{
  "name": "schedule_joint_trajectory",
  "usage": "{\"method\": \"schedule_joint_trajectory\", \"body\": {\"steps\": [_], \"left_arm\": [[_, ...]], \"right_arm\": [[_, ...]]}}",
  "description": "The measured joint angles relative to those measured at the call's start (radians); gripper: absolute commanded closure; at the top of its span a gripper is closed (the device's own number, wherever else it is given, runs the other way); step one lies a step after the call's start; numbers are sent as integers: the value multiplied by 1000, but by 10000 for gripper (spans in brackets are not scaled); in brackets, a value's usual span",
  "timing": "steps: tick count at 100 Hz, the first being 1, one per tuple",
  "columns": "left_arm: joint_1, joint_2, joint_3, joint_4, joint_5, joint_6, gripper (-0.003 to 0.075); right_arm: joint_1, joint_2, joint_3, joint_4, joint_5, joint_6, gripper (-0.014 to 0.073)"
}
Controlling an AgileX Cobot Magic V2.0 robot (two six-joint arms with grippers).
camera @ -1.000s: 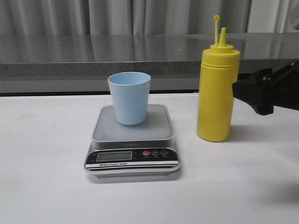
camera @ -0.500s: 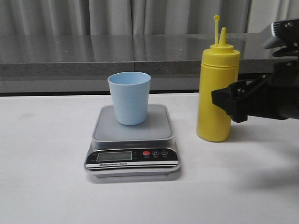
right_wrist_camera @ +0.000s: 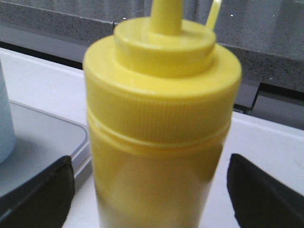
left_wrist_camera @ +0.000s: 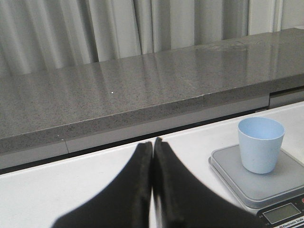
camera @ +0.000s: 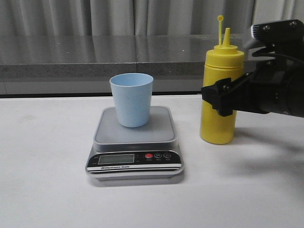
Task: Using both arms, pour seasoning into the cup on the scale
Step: 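Lift the yellow bottle with the right gripper toward the cup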
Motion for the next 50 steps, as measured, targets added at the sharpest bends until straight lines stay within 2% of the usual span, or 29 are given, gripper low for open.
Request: {"method": "schedule_joint_trajectory", "body": {"steps": [39, 50], "left_arm": [[0, 0, 0, 0, 0, 0, 738], [0, 0, 0, 0, 0, 0, 738]], "right_arm": [[0, 68, -69, -2, 15, 25, -45], [0, 70, -72, -2, 19, 27, 47]]}}
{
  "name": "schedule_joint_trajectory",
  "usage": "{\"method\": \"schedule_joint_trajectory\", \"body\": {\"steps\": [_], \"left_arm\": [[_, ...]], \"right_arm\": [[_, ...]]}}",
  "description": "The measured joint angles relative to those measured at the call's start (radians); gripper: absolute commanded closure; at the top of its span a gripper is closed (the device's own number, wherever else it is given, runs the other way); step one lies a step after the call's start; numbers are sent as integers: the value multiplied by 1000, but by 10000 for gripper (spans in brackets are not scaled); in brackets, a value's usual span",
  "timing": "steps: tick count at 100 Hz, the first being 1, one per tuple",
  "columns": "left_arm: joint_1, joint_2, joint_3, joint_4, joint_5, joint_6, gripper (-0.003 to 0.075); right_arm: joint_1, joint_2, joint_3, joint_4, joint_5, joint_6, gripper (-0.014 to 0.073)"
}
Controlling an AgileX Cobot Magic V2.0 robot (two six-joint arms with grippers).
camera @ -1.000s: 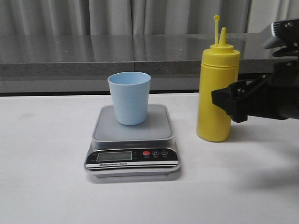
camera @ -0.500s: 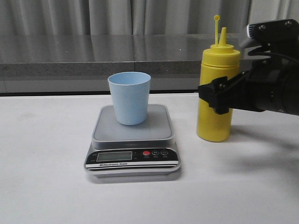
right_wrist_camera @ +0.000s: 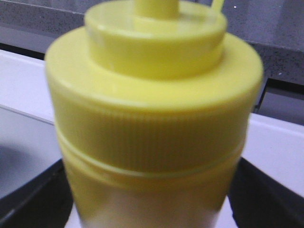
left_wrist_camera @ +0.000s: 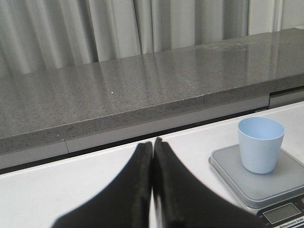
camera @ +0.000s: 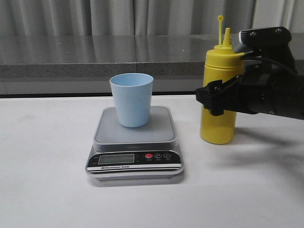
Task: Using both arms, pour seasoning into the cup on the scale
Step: 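Lift the yellow bottle with the right gripper toward the cup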
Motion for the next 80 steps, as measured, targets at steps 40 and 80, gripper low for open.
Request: {"method": "schedule_joint_trajectory", "body": {"steps": [40, 80], "left_arm": [[0, 0, 0, 0, 0, 0, 738], [0, 0, 0, 0, 0, 0, 738]], "right_arm": [[0, 0, -1, -19, 1, 0, 357], [0, -139, -24, -72, 100, -89, 357]]}}
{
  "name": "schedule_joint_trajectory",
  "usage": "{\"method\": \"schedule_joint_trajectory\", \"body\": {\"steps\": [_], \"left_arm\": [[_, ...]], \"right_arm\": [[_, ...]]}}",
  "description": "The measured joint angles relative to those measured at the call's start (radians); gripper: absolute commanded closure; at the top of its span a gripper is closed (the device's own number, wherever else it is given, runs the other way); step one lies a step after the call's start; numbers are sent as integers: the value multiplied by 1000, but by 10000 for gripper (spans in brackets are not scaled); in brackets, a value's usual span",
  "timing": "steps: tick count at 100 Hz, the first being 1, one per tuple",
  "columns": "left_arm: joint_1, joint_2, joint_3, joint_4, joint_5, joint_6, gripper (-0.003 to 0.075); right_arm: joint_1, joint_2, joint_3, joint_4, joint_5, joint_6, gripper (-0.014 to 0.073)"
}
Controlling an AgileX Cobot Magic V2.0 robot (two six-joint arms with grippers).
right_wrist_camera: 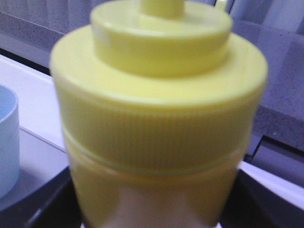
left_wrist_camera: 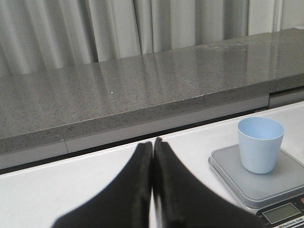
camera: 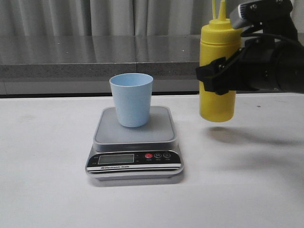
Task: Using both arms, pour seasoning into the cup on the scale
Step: 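Lift the yellow bottle with the right gripper toward the cup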
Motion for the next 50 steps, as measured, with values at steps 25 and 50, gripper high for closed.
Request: {"method": "schedule_joint_trajectory", "body": {"steps": [25, 50], "left_arm": [[0, 0, 0, 0, 0, 0, 738], [0, 0, 0, 0, 0, 0, 738]], "right_arm": [[0, -63, -92, -84, 212, -119, 357], [0, -63, -187, -182, 383, -165, 357]]}}
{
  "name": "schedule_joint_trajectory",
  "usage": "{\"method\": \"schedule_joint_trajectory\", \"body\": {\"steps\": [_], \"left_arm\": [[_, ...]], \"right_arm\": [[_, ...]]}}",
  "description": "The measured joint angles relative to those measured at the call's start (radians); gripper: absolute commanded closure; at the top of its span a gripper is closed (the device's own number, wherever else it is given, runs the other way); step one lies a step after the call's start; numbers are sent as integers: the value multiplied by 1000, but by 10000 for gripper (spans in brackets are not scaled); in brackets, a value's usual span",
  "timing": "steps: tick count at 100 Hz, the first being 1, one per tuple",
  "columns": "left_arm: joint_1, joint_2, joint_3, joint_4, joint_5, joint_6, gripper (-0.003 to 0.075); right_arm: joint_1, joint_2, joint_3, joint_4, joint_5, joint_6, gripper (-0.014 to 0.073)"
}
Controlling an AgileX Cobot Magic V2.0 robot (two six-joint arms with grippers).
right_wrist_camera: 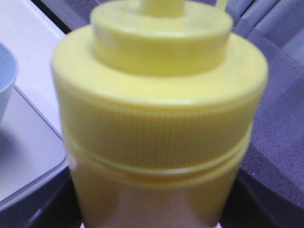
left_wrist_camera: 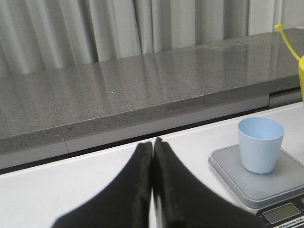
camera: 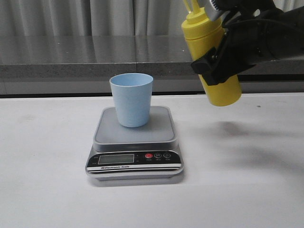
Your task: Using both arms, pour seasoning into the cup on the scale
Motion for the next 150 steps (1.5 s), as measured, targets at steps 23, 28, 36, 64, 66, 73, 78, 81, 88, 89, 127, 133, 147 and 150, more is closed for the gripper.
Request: {"method": "schedule_joint_trajectory", "body": {"steps": [23, 28, 36, 64, 66, 73, 78, 81, 88, 89, 127, 133, 147, 150], "left_arm": [[0, 0, 0, 0, 0, 0, 738], [0, 0, 0, 0, 0, 0, 738], [0, 0, 0, 0, 0, 0, 738], [0, 0, 0, 0, 0, 0, 738], [0, 0, 0, 0, 0, 0, 738], [0, 0, 0, 0, 0, 0, 738], [0, 0, 0, 0, 0, 0, 738], [0, 0, 0, 0, 0, 0, 738], [0, 0, 0, 0, 0, 0, 738], [0, 0, 0, 0, 0, 0, 738], [0, 0, 0, 0, 0, 0, 738], [0, 0, 0, 0, 0, 0, 738], [0, 0, 0, 0, 0, 0, 738], [0, 0, 0, 0, 0, 0, 738]], "right_arm": [[1, 0, -88, -107, 165, -8, 358], [1, 0, -107, -125, 197, -8, 358], [5, 0, -137, -155, 245, -12, 358], [79, 7, -218, -326, 413, -38, 358], [86, 9, -222, -336, 426, -40, 358], [107, 16, -247, -365, 473, -42, 358], [119, 23, -268, -386, 509, -42, 358], [128, 27, -279, -400, 530, -42, 358], [144, 34, -303, -436, 580, -42, 358], [145, 34, -305, -444, 585, -42, 358], [223, 105, -411, -618, 805, -44, 358], [238, 116, -419, -648, 824, -44, 358], [262, 120, -423, -728, 849, -44, 358], [265, 120, -425, -747, 854, -44, 358]]}}
